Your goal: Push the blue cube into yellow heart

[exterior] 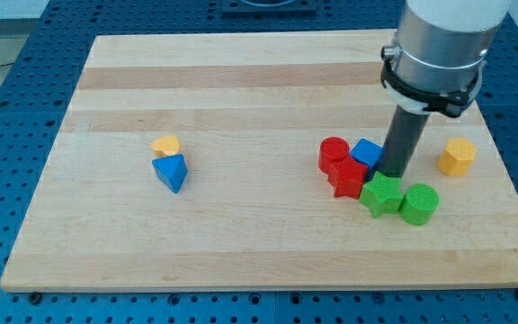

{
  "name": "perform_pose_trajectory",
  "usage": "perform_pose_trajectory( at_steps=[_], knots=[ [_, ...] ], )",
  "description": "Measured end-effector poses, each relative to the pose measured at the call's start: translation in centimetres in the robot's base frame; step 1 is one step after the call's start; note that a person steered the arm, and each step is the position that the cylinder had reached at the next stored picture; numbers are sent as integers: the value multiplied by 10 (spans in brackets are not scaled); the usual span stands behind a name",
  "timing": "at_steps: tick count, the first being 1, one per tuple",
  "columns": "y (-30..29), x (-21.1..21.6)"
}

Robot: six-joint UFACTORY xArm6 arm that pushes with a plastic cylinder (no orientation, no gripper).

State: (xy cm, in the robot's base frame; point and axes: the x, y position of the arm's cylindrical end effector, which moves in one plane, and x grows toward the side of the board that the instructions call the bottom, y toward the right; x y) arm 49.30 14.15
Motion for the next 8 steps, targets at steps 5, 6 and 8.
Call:
perform_pose_trajectory(
  at_steps=[5, 6, 8],
  knots=[
    [-61, -50],
    [-77, -58],
    [-139, -58]
  ],
)
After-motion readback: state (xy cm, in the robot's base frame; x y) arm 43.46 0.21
